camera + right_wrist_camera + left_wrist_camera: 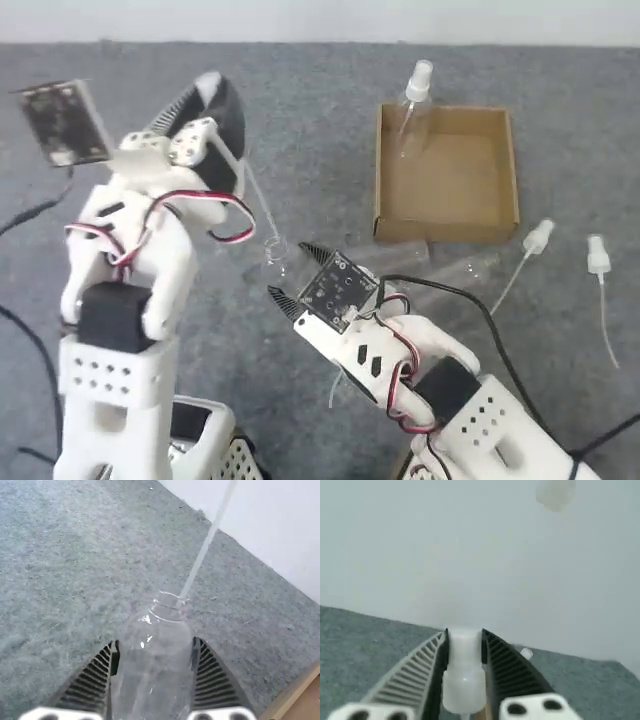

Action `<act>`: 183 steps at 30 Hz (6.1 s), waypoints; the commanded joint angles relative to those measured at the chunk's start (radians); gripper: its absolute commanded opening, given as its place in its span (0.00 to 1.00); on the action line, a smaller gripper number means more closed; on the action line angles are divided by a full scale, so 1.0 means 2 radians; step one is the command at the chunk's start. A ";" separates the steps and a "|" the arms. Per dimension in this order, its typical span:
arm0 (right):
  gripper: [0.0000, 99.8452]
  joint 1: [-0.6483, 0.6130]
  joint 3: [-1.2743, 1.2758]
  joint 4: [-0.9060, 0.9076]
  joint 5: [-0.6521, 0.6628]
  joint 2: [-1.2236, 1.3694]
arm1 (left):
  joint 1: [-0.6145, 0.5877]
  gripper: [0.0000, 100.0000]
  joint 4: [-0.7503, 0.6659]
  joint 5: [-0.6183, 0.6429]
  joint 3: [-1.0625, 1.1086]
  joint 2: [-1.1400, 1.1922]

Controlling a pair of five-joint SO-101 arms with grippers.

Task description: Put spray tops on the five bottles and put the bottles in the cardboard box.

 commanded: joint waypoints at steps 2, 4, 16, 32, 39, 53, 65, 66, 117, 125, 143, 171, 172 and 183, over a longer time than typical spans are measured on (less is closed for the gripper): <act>0.01 -0.002 -0.003 -0.014 -0.005 -0.018 | 0.008 0.01 0.023 0.003 0.008 -0.002; 0.01 -0.001 -0.003 -0.015 -0.005 -0.018 | 0.008 0.01 0.054 0.003 0.009 -0.002; 0.01 0.005 -0.002 -0.018 -0.004 -0.019 | 0.012 0.01 0.119 -0.058 0.068 -0.011; 0.01 0.016 -0.002 -0.018 -0.005 -0.018 | 0.074 0.13 0.117 -0.101 0.201 -0.203; 0.01 0.017 -0.001 -0.014 -0.005 -0.018 | 0.020 0.13 0.084 -0.102 0.141 -0.170; 0.01 0.017 0.012 -0.019 -0.005 -0.022 | -0.015 0.13 0.133 -0.130 0.111 -0.060; 0.01 0.017 0.011 -0.019 -0.005 -0.022 | 0.003 0.13 0.099 -0.138 0.158 -0.073; 0.01 0.017 0.011 -0.019 -0.005 -0.022 | 0.001 0.13 0.102 -0.138 0.145 -0.073; 0.01 0.120 -0.417 0.155 -0.079 0.277 | 0.068 0.27 0.010 -0.237 0.431 -0.296; 0.01 0.122 -0.416 0.201 -0.078 0.242 | 0.068 0.27 -0.004 -0.237 0.431 -0.276; 0.01 0.327 -0.463 0.224 0.015 0.242 | 0.064 0.27 -0.005 -0.234 0.445 -0.276; 0.01 0.451 -0.483 -0.133 -0.018 0.577 | 0.063 0.04 -0.041 -0.236 0.474 -0.276; 0.01 0.453 -0.495 -0.133 -0.021 0.592 | 0.063 0.04 -0.041 -0.236 0.474 -0.276; 0.01 0.457 -0.559 -0.165 -0.023 0.703 | 0.063 0.04 -0.041 -0.236 0.475 -0.276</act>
